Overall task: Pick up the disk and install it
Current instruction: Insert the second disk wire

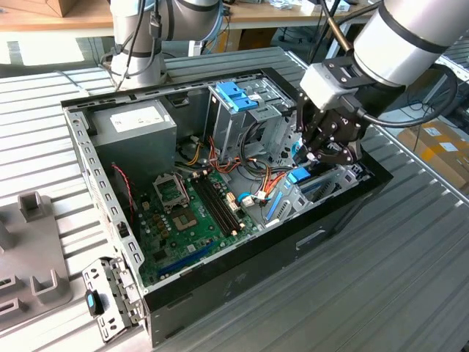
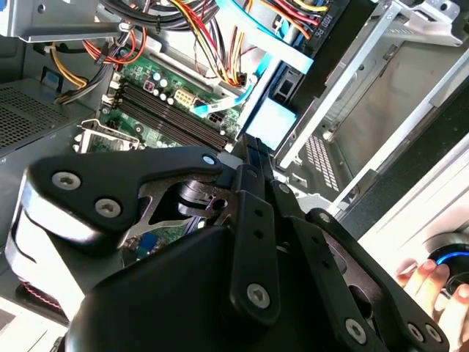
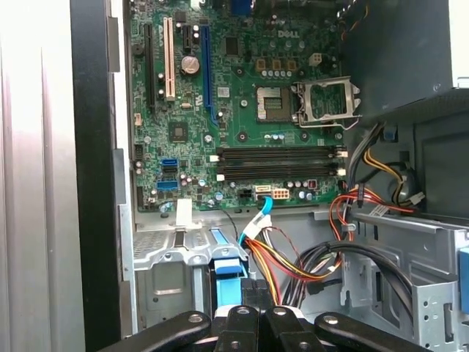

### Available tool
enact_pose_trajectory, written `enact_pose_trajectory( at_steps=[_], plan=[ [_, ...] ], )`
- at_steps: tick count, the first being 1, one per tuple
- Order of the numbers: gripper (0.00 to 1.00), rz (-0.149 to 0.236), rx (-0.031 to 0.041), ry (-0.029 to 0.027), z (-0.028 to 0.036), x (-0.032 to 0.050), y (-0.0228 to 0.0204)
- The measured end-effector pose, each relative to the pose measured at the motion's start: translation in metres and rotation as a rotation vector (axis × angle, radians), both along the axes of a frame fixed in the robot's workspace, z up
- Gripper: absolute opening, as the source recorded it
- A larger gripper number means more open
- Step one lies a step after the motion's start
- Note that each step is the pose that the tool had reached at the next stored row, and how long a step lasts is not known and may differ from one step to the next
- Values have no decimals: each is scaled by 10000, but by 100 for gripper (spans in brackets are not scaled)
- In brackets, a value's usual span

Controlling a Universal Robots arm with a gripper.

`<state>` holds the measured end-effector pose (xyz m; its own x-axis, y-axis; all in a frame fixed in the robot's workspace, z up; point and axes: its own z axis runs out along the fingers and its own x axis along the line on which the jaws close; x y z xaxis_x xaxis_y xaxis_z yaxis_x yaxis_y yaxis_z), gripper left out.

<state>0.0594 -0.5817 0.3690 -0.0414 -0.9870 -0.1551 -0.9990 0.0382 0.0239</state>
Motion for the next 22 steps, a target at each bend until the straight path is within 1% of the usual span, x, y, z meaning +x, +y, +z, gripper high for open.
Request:
enact_pose_trajectory(
  at_steps=[1,3,6,7,15,19,22],
  plan=[
    [11,0,2,0,18,1,0],
    [11,1,4,0,27,7,0],
    [11,1,2,9,29,55,0],
    [11,0,2,13,29,84,0],
    [11,1,3,23,28,184,0],
    [11,2,3,27,28,264,0],
    [11,3,3,29,28,300,0]
  ],
)
